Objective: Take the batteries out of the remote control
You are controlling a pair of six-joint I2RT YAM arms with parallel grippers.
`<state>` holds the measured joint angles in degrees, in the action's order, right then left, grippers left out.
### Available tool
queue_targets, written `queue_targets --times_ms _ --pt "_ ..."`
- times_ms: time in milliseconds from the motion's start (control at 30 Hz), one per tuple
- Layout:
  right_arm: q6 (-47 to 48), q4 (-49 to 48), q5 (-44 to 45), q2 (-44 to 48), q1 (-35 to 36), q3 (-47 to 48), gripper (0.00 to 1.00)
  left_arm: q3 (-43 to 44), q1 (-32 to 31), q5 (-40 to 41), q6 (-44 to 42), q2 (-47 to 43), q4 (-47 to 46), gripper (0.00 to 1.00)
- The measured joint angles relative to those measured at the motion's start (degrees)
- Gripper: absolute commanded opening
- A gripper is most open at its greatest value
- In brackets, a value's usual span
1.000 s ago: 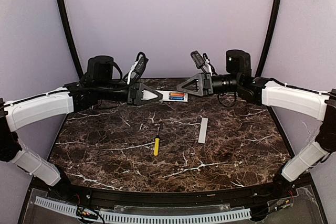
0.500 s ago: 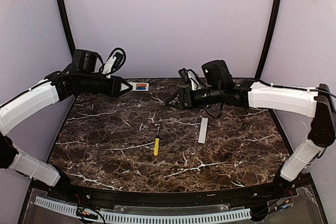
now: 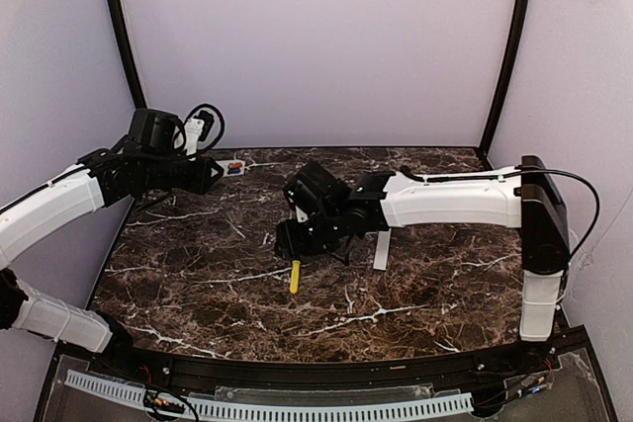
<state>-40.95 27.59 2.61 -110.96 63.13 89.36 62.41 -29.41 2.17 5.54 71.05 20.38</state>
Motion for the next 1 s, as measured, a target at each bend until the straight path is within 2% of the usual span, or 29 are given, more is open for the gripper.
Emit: queue_targets --times_ms 167,400,900,1000 --pt "-1.77 4.11 1.97 -7.21 2.38 5.07 0.61 -0.76 0.07 3.10 -0.90 -1.95 -0.37 0.00" --pt "-3.08 8.63 3.02 -13.20 4.17 6.95 0.54 -0.79 0.31 3.45 -1.09 -1.90 -0.50 0.00" --pt "-3.26 12.28 8.46 -15.61 4.57 7.39 0.38 -1.01 0.33 2.86 -1.07 -1.62 -0.55 0.00" --pt "-2.73 12.98 10.05 -15.61 4.63 7.34 0.38 -1.09 0.33 2.80 -1.05 -1.60 -0.55 0.00"
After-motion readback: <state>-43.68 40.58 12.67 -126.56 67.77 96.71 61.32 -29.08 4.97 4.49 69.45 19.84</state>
